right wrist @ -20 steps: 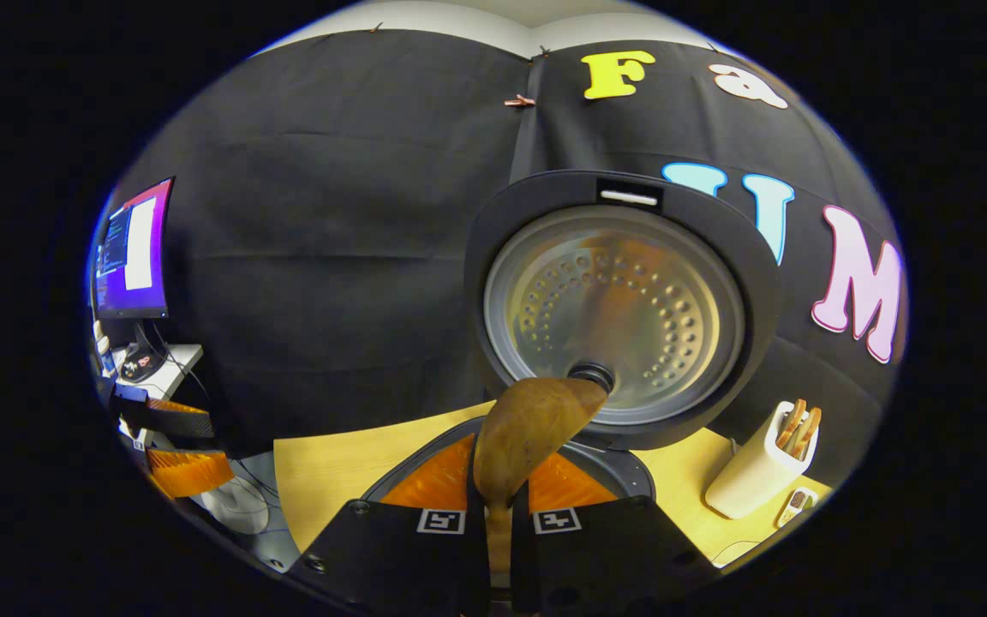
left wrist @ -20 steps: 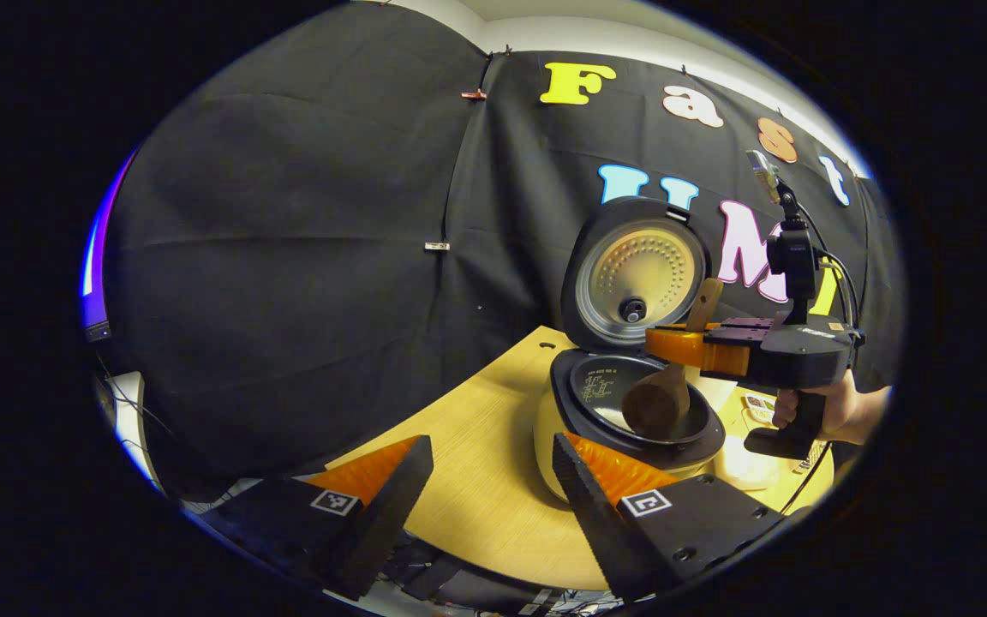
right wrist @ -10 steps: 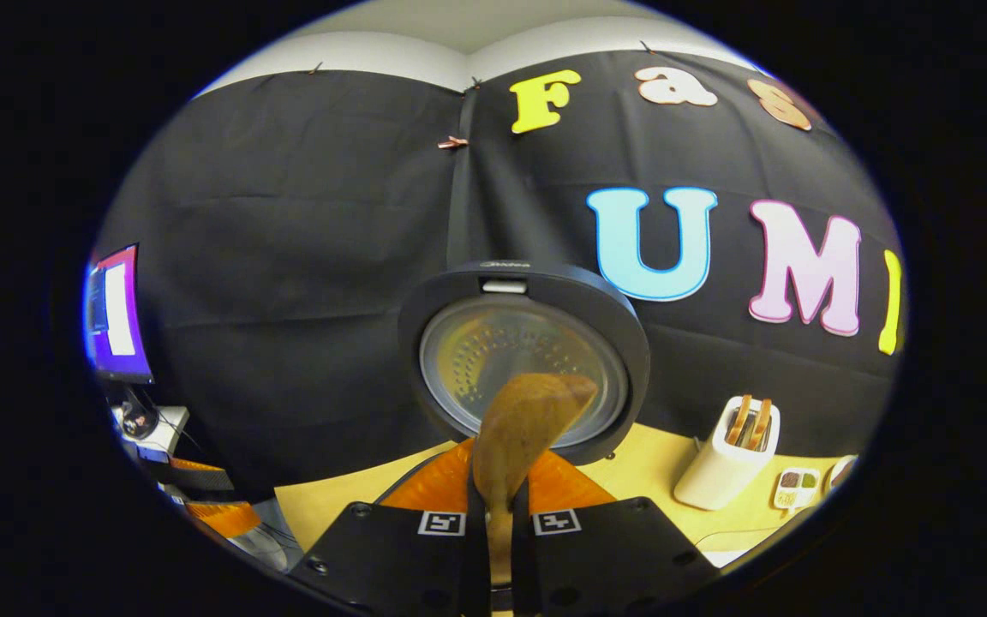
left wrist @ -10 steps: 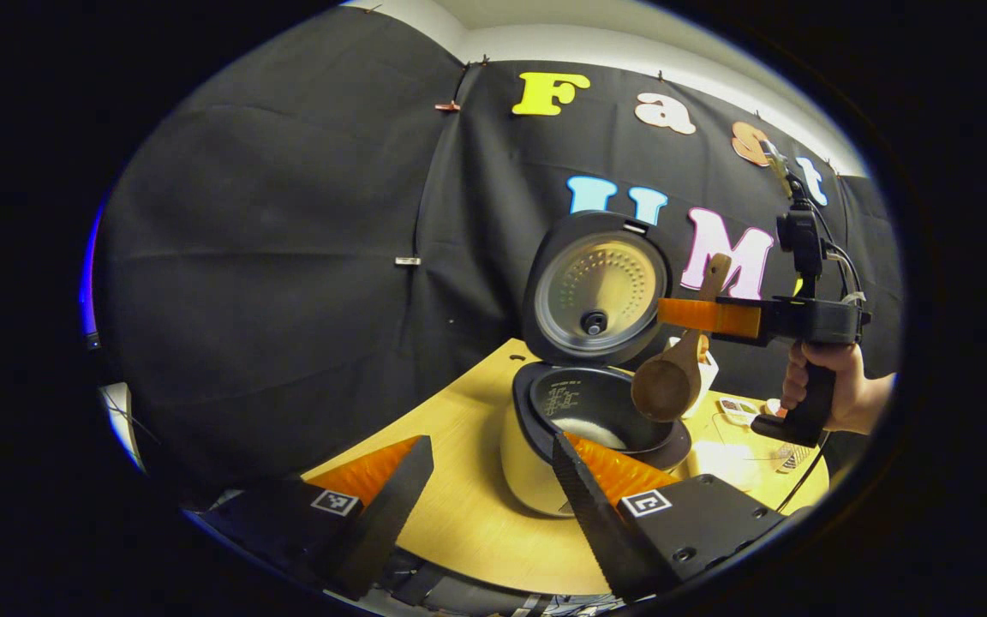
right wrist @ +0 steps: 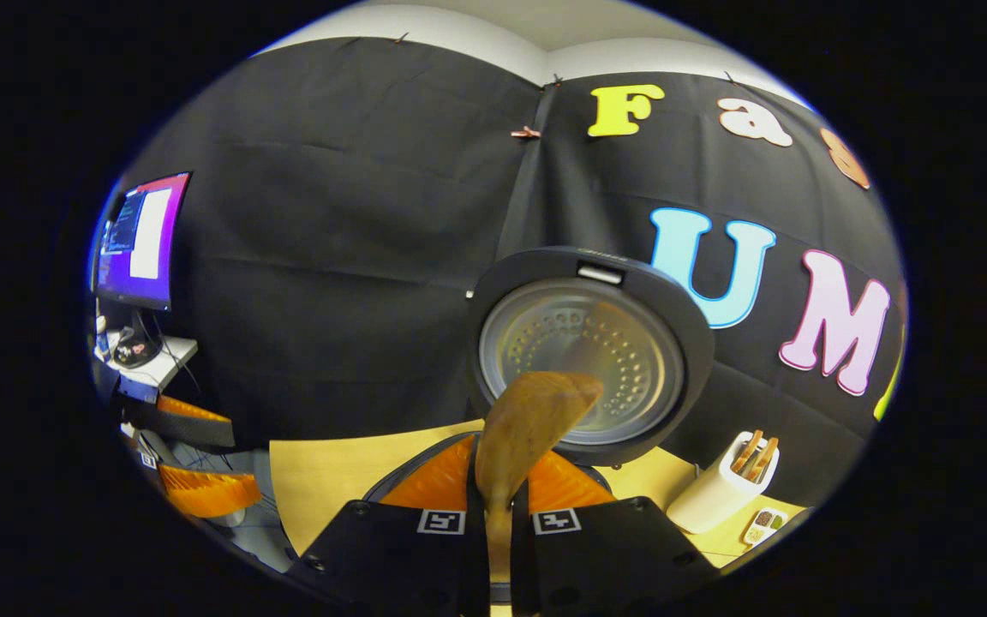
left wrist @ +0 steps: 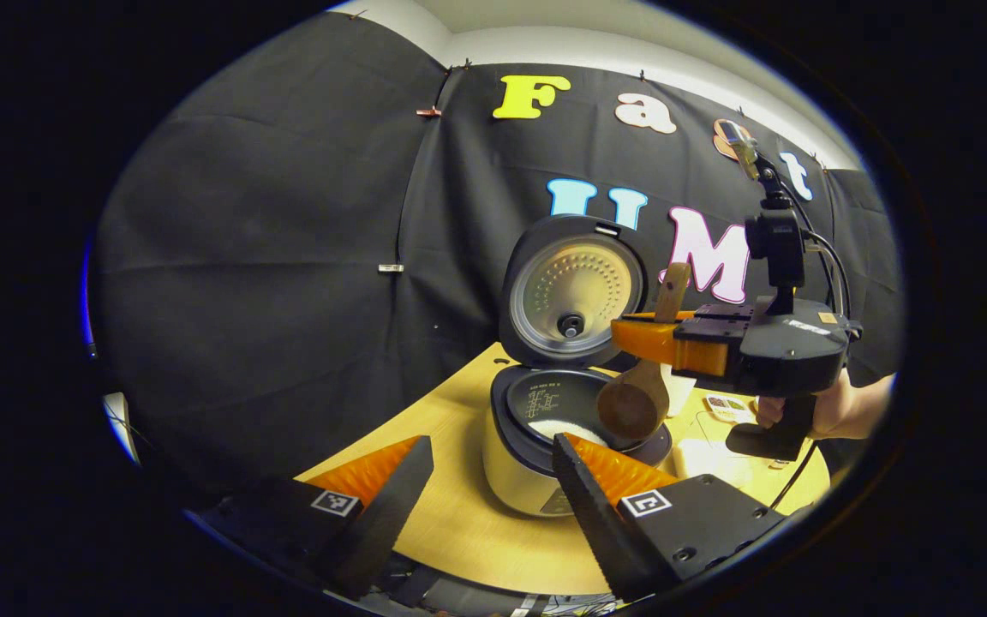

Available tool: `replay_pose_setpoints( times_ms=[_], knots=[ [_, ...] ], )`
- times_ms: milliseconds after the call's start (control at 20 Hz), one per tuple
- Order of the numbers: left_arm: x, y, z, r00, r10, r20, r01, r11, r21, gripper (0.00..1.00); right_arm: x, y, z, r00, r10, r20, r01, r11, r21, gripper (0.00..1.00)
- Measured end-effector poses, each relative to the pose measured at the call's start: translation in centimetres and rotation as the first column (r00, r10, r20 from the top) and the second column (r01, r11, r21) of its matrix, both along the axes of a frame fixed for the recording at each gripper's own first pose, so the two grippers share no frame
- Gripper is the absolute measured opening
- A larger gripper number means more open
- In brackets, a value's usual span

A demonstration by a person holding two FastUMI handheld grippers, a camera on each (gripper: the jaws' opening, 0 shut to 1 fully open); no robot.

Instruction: Close the left gripper, press the button to open the rice cooker; take a wooden spoon from the chopstick holder with the right hand, scoop a spoonful of rice and pour it into the rice cooker, then put the wooden spoon back into the chopstick holder.

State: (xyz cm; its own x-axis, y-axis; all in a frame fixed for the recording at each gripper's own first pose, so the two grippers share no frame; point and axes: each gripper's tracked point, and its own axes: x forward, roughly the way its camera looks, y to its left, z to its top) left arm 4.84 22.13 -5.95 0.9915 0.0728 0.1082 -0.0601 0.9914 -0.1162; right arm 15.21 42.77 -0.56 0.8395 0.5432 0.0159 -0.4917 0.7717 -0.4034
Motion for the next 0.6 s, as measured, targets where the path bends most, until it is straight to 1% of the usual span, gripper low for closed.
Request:
replay_pose_setpoints(
  times_ms=[100,150,200,250,400,500,600],
  knots=[
    [0.2,-0.8,0.4,1.000,-0.008,0.001,0.008,1.000,0.010,0.95,0.1,-2.3,2.2,0.999,-0.044,-0.015,0.045,0.994,0.099,0.14],
    [0.4,-1.3,0.7,1.000,-0.015,0.004,0.015,1.000,0.017,0.95,0.2,-3.7,3.5,0.998,-0.066,-0.021,0.069,0.987,0.147,0.10],
    [0.5,-1.9,1.2,1.000,-0.021,0.007,0.021,1.000,0.023,0.95,0.1,-5.6,4.7,0.995,-0.091,-0.025,0.094,0.978,0.187,0.14],
    [0.8,-2.5,1.7,1.000,-0.028,0.013,0.028,0.999,0.027,0.95,0.0,-7.8,5.9,0.992,-0.121,-0.024,0.124,0.967,0.225,0.14],
    [1.8,-4.5,4.1,0.998,-0.038,0.045,0.035,0.998,0.057,0.95,-0.4,-15.6,9.1,0.973,-0.230,-0.004,0.219,0.922,0.321,0.14],
    [2.5,-5.8,5.5,0.997,-0.037,0.062,0.032,0.997,0.071,0.95,-1.0,-21.7,11.2,0.951,-0.310,0.007,0.286,0.884,0.370,0.14],
    [3.1,-7.1,6.6,0.997,-0.042,0.071,0.038,0.998,0.056,0.95,-1.8,-27.3,12.4,0.921,-0.388,0.020,0.346,0.844,0.410,0.14]
  ],
)
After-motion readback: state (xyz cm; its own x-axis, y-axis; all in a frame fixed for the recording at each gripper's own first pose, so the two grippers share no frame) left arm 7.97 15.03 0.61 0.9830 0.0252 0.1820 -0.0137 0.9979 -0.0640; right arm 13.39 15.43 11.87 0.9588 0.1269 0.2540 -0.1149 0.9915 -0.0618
